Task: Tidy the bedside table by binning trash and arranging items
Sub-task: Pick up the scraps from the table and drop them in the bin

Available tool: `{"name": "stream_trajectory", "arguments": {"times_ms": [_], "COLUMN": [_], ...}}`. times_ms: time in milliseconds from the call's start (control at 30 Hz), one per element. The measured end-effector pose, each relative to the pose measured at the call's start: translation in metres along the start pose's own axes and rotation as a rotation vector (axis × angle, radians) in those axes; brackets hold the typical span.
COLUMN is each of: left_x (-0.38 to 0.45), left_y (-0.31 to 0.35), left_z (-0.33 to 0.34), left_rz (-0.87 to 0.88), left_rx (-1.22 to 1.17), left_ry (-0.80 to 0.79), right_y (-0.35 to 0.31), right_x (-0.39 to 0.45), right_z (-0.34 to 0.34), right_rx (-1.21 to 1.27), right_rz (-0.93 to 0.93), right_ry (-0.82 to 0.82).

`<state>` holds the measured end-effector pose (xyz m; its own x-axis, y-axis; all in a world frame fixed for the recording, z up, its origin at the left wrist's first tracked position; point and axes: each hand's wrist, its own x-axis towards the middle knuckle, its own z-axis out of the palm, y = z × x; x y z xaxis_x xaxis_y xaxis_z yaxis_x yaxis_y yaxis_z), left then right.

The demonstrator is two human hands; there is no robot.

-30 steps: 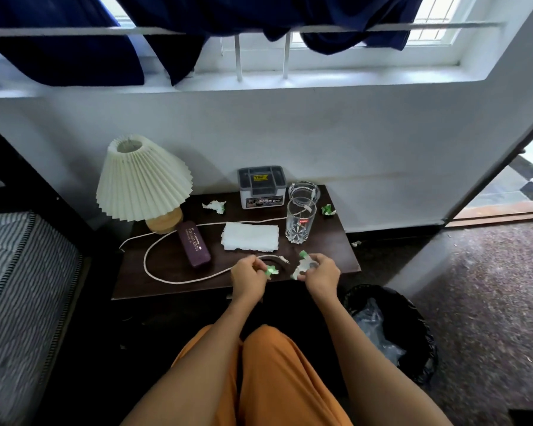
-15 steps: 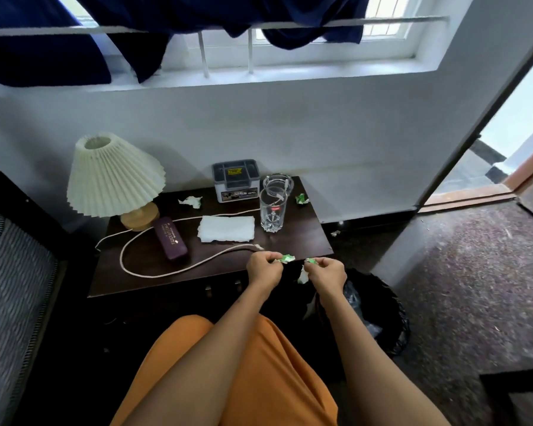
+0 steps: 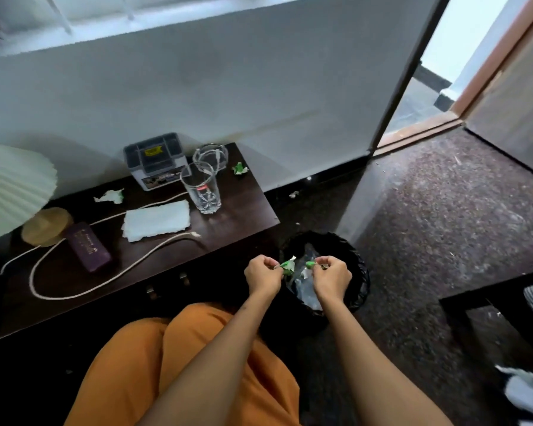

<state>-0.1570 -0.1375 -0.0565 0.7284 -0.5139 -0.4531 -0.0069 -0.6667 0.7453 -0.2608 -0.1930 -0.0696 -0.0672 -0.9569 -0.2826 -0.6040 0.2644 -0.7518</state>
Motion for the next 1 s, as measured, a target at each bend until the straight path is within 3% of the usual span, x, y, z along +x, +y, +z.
{"name": "stream_trajectory", "arguments": {"times_ms": [200, 367, 600, 733, 1000], "left_x": [0.002, 0.008, 0.016, 0.019, 0.016], "left_y": [-0.004, -0.006, -0.005, -0.005, -0.004], "left_z": [0.047, 0.071, 0.080, 0.080, 0.057], "left_rz": [-0.001, -0.017, 0.018, -0.020, -0.031], "left_rx": [0.047, 0.077, 0.237, 0.177, 0.078], "left_ry": [0.000, -0.158, -0.418, -0.556, -0.435], "right_y": [0.037, 0.050, 0.056, 0.054, 0.029], "right_x": [0.017, 0.023, 0.035, 0.033, 0.017], "right_z": [-0.006, -0.006, 0.000, -0.001, -0.001], "right_rx": [-0.123, -0.189, -0.288, -0.393, -0.346], "right_rz": [0.006, 0.028, 0.025, -0.018, -0.047], "right_ry": [-0.018, -0.012, -0.233, -0.329, -0.270]}}
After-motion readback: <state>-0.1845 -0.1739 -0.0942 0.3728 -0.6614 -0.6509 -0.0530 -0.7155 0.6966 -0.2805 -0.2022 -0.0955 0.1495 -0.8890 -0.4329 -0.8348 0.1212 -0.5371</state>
